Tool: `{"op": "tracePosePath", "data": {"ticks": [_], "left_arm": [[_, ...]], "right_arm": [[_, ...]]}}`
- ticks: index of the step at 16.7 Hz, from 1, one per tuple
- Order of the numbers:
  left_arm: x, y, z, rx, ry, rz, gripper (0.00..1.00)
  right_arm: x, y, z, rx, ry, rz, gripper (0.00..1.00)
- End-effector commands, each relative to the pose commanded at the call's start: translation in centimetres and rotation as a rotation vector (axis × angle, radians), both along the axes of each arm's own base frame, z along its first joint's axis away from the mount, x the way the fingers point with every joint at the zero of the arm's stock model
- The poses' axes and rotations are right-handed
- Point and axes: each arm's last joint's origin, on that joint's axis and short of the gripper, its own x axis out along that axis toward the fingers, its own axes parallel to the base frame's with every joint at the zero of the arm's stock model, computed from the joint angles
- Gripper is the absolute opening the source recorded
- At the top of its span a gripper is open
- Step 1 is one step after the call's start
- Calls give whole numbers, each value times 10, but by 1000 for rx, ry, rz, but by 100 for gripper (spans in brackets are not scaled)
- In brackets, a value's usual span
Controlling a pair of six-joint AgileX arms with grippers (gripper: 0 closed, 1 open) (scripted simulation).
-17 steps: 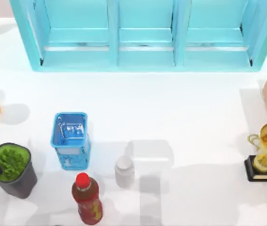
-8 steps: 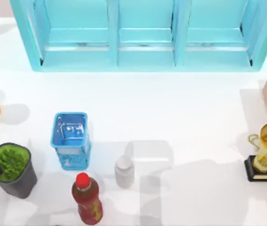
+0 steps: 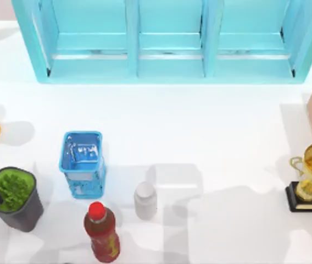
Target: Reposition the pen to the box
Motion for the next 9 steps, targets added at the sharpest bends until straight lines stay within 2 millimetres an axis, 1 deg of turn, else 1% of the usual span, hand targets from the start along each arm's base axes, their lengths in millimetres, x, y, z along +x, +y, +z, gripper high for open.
{"op": "tracePosePath", "data": {"ticks": [3,4,9], "left_arm": [[0,0,0,0,0,0,100],[0,0,0,0,0,0,100],[0,0,0,0,0,0,100]], "right_arm": [[0,0,0,0,0,0,98],[0,0,0,0,0,0,100],[0,0,0,0,0,0,100]]}}
